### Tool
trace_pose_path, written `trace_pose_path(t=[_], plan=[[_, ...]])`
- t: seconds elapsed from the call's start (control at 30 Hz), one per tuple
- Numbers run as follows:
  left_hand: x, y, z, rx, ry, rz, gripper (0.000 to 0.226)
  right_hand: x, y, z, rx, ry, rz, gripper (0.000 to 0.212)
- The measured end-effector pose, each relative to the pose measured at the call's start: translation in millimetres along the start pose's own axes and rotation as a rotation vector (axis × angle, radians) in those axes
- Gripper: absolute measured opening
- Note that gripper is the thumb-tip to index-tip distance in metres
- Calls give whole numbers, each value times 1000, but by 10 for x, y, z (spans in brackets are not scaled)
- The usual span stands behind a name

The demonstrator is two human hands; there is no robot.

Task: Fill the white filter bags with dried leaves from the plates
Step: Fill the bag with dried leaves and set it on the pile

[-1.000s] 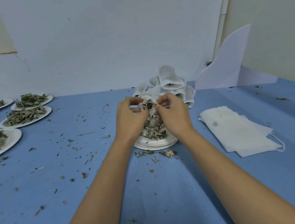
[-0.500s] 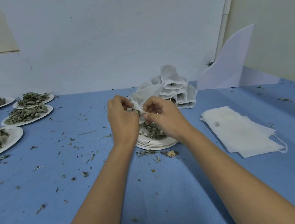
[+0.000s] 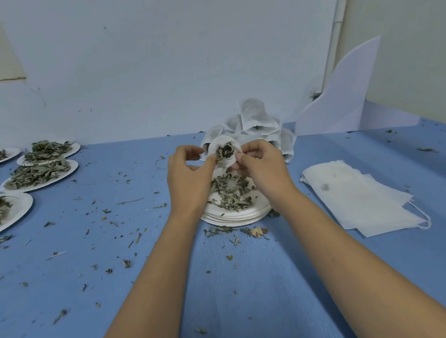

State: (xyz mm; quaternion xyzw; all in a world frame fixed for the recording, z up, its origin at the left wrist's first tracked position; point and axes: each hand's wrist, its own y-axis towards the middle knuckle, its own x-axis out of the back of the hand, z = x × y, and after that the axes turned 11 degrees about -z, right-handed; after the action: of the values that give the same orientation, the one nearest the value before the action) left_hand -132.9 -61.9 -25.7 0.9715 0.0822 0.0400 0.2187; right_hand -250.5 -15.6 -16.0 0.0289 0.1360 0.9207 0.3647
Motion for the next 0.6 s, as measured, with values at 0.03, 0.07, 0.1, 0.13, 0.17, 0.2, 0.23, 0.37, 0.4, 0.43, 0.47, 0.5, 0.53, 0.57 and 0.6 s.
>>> trace_pose_path(t=[0.03,0.07,0.1,0.13,0.17,0.2,0.23,0.37,0.4,0.43,0.47,0.5,0.53,0.57,0.6], plan=[[3,-2,1,4,8,-13,15,-3,-1,0,-3,6,11,18],[6,-5,-2,9,15,-29,14,-4,-5,1,-2,11,27,18],[7,-7,-7,6,29,-47,12,-5,-11,4,4,11,46,17],[10,-8,-16,-5,54,-64,12,-6,-17,10,16,0,68,17],[11,-9,-21,-18,76,-79,11,-10,-25,17,34,-26,85,17],[10,-8,-27,-24,86,-89,11,-13,-31,20,54,-59,89,17],[7,-9,-31,-17,82,-93,10,-17,-35,18,72,-92,76,16],[3,-26,-68,37,26,-81,15,-26,-69,11,123,-152,-33,15],[6,-30,-79,38,16,-84,16,-22,-74,6,164,-159,-43,23],[7,-34,-88,45,-7,-92,16,-17,-78,5,217,-168,-37,31],[7,-37,-101,62,-43,-100,15,-12,-83,12,274,-193,-14,38],[3,-35,-107,79,-81,-104,14,-12,-93,20,328,-235,22,42],[-3,-31,-110,94,-110,-100,12,-15,-98,18,375,-278,56,44],[-10,-27,-111,102,-127,-86,10,-22,-95,10,412,-303,77,42],[-15,-24,-115,109,-139,-59,9,-30,-90,0,432,-307,83,41]])
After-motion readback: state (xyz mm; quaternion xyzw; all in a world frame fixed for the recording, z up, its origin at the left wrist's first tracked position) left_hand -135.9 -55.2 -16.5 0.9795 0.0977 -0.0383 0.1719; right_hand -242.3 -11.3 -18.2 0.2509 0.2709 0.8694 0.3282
